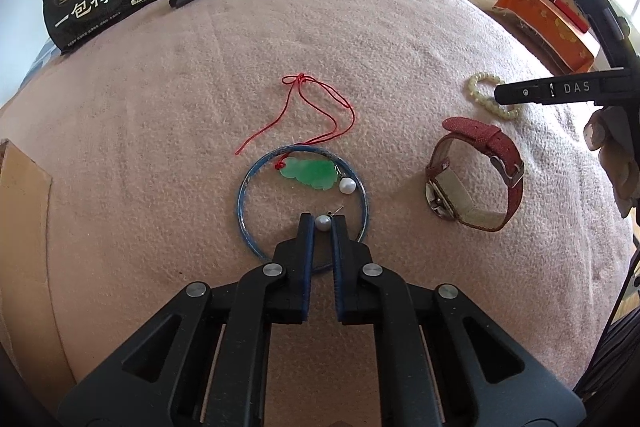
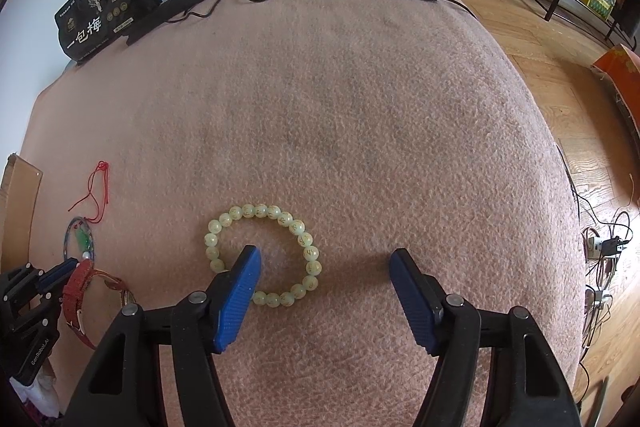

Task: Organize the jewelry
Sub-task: 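Close the right tool on the cream bead bracelet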

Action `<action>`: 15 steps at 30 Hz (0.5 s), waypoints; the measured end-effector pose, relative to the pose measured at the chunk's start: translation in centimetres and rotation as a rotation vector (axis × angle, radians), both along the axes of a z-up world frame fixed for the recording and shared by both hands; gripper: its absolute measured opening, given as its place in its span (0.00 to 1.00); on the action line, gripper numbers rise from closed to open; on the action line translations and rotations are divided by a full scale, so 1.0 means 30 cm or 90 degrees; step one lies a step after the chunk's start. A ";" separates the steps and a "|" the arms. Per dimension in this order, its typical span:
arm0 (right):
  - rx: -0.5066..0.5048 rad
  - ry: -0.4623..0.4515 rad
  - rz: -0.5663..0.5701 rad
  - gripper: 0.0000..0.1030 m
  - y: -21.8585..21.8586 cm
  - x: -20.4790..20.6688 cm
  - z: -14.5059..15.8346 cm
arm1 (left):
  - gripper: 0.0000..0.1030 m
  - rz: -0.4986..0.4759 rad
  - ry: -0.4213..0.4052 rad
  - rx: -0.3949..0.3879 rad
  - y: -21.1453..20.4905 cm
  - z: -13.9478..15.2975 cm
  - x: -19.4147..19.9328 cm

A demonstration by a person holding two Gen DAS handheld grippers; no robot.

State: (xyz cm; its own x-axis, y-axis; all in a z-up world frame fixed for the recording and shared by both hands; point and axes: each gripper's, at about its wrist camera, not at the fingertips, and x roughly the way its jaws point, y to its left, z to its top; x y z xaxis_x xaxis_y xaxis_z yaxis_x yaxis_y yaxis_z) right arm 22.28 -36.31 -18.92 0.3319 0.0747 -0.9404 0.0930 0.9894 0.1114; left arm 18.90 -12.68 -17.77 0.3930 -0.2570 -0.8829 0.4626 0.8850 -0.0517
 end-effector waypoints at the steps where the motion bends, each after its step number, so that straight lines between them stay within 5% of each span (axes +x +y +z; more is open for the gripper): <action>1: -0.001 0.000 0.000 0.68 0.002 0.001 -0.001 | 0.06 -0.001 0.000 0.002 -0.002 -0.002 0.001; 11: -0.017 0.003 0.005 0.68 0.014 0.015 -0.015 | 0.06 -0.005 -0.005 -0.003 -0.012 -0.014 0.013; 15: -0.024 -0.004 0.007 0.46 0.023 0.017 -0.007 | 0.06 0.002 0.003 -0.019 0.002 -0.010 0.017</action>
State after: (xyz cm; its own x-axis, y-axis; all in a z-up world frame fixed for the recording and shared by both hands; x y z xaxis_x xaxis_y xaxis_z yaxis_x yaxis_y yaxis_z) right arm 22.78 -35.63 -19.12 0.3378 0.0429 -0.9403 0.0821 0.9938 0.0748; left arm 19.41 -12.63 -18.07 0.3892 -0.2819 -0.8769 0.4591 0.8847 -0.0806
